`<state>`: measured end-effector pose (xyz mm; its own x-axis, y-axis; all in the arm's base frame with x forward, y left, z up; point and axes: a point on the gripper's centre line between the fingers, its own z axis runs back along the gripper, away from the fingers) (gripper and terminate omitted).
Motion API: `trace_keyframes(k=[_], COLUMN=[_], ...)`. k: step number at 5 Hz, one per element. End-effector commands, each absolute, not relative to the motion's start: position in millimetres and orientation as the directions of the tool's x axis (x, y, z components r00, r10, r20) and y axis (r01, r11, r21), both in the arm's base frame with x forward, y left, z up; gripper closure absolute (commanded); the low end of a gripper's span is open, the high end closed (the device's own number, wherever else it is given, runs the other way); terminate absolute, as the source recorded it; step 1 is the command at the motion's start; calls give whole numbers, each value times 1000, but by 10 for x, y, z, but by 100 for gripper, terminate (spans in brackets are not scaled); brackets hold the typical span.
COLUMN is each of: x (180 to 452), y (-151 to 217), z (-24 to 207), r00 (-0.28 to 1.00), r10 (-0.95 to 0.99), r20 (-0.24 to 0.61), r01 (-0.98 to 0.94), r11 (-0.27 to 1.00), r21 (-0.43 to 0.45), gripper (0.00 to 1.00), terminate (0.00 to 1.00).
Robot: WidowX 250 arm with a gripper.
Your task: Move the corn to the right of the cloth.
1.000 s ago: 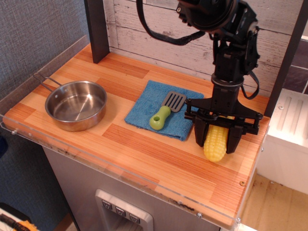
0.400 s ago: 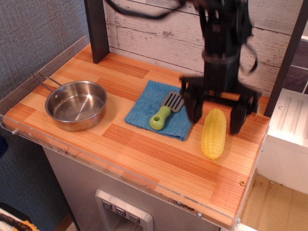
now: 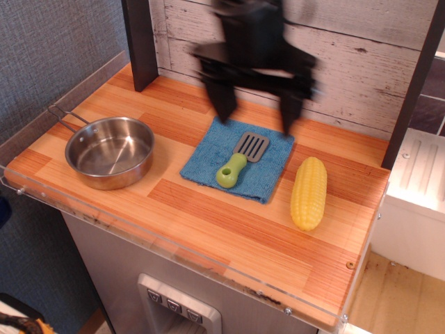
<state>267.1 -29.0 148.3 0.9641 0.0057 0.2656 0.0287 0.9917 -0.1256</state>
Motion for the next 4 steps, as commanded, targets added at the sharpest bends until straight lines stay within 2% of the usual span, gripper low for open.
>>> trace_keyframes(k=[1, 2, 4], x=[2485, 2520, 2622], y=[391, 499, 473], z=[1350, 1221, 1151], r00=[969, 975, 990], r10=[95, 114, 49], r20=[227, 189, 130], r01=[-98, -118, -53], r11=[995, 993, 998], r21=[3, 10, 28], gripper=[0, 0, 0], terminate=[0, 0, 0])
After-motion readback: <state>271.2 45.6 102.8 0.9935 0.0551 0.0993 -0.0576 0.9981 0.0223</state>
